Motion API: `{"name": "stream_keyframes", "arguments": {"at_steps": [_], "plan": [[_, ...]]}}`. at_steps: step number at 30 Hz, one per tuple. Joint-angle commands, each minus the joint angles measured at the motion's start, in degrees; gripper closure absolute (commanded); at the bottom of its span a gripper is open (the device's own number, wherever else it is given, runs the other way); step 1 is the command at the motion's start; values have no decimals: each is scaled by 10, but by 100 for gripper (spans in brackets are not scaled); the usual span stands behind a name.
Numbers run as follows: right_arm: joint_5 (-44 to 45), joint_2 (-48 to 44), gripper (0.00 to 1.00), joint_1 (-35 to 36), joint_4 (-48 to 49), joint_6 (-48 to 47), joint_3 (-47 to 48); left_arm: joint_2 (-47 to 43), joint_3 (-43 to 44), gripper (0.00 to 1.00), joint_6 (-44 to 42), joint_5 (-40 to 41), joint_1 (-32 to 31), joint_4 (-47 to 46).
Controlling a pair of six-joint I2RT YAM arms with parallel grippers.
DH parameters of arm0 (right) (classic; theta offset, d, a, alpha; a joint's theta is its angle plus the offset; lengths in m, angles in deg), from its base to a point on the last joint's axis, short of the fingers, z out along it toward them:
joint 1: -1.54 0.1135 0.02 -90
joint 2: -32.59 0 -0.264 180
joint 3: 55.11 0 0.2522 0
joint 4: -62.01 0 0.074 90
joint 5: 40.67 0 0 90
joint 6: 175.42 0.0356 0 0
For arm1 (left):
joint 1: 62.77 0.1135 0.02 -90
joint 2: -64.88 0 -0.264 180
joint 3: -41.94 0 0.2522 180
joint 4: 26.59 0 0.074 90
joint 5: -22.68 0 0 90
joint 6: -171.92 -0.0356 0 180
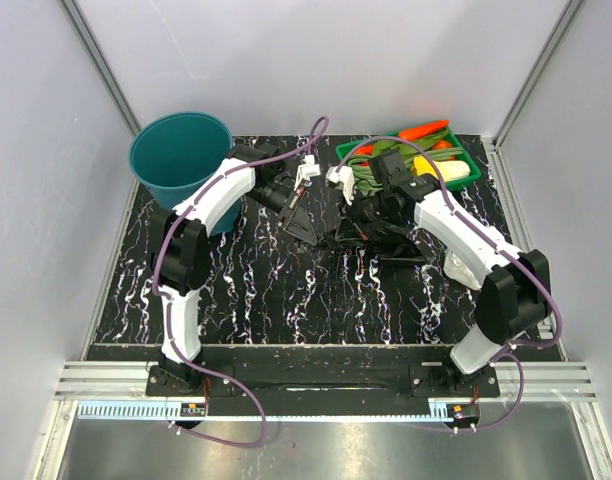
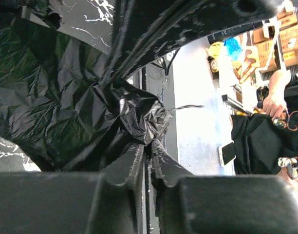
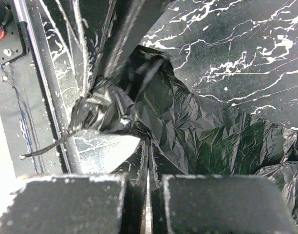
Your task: Put the trash bags into the trash bin
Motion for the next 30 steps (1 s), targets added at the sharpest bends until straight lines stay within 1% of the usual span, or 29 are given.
{"name": "stream_keyframes", "arguments": {"at_steps": [1, 2, 5, 7, 10, 14, 17, 23, 30], "plan": [[-3, -31, 100, 7, 19, 50, 5, -20, 19, 79, -15, -14, 26, 48], [-4, -31, 100, 7, 17, 57, 6, -24, 16, 76, -11, -8, 31, 42], [-15, -26, 100, 7, 1, 64, 16, -52, -1, 57, 14, 14, 46, 4], [-24, -20, 100, 7, -10, 66, 24, -78, -17, 45, 38, 43, 52, -34], [-42, -10, 100, 7, -28, 68, 40, -128, -53, 35, 64, 92, 52, -103], [-69, 16, 100, 7, -76, 63, 78, -182, -86, 28, 77, 147, 51, -186], [-67, 31, 100, 7, -99, 62, 101, -196, -85, 25, 61, 156, 47, -190], [-43, 45, 100, 6, -104, 65, 114, -221, -92, 22, 34, 158, 35, -196], [-60, 44, 100, 6, -118, 52, 118, -240, -125, 21, 20, 231, 24, -230]]}}
